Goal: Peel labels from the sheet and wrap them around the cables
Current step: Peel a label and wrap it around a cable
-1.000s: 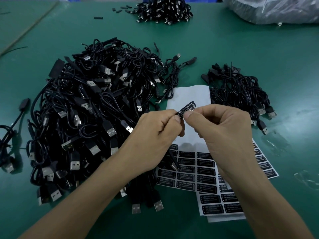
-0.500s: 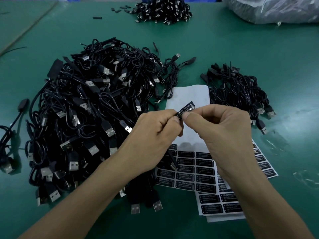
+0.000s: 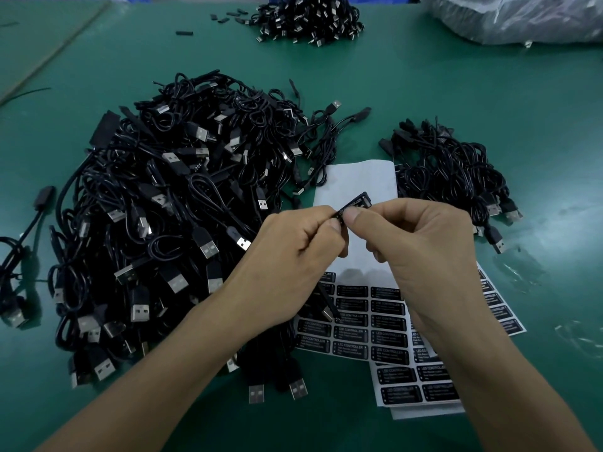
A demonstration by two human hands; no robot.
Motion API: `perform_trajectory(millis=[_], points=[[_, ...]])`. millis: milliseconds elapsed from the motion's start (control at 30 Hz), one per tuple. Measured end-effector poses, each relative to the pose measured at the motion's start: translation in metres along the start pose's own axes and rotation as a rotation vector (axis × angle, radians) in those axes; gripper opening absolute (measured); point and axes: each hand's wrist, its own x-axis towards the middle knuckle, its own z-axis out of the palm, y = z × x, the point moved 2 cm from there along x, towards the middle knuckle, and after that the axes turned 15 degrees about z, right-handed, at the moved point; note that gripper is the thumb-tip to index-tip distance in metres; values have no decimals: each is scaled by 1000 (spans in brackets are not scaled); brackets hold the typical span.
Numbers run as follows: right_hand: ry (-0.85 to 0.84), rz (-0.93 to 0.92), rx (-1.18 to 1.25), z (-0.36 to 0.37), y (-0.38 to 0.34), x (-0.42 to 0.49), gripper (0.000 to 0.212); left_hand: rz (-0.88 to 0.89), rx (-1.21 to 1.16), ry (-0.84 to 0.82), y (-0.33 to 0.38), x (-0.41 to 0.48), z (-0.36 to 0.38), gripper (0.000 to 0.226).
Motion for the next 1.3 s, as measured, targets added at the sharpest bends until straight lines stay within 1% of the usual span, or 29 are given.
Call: perform_trajectory(millis=[233,300,367,467,533,633,700,767,833,900,933,1067,1133,1200,1233,1300], points=[[-35,122,67,0,3,3,25,3,-15,-1,0,0,0,31],[-72,130,105,0,4,4,20,5,-14,1,0,0,0,31],[-112,108,148,2,3,3,9,7,-19,2,1,0,0,31],[-113,35,165,1,2,2,15,2,-49,-4,1,1,0,32],[-105,-12,175,1,0,0,16,-7,-59,-10,0,1,0,33],[-84,-15,183,2,-1,-1,25,-9,-67,-13,0,0,0,35],[-75,-14,175,1,0,0,26,-10,-81,-13,0,0,0,36],[-61,-19,166,1,0,0,22,-16,-95,-13,-1,0,1,36],[-56,-26,157,1,0,0,14,-21,-100,-6,-1,0,1,38],[-61,-28,151,0,0,1,6,-13,-96,11,0,0,1,43],[-65,-23,153,-1,1,1,7,-9,-96,19,0,0,1,44],[-113,19,193,0,1,0,20,-39,-155,59,-2,2,0,43],[-149,66,281,1,1,-1,27,-54,-196,89,-3,3,-1,42],[-175,131,347,1,1,-1,29,-71,-238,117,-1,4,-2,42],[-192,154,341,1,0,-1,26,-77,-261,139,-1,4,-3,41],[-229,160,222,4,0,-3,19,-79,-296,204,-1,6,-6,37]])
